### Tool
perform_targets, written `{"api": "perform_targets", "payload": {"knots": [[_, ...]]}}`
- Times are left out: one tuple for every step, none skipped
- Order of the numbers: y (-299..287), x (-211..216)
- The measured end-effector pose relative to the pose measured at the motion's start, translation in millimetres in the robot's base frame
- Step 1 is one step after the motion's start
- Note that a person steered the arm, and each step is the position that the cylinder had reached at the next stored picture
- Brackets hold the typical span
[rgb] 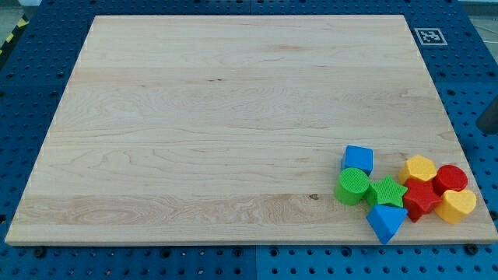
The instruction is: Keep arm on bottom right corner of the board
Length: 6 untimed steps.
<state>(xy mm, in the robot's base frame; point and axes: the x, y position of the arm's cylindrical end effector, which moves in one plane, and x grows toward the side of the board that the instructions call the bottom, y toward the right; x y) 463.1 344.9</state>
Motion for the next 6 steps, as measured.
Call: {"api": "perform_targets", "payload": {"knots": [[0.4,0.6],[-0.1,-0.1],[0.5,0.0],[0.7,-0.5],[-0.1,-1.1],[0.6,-1.9]]}}
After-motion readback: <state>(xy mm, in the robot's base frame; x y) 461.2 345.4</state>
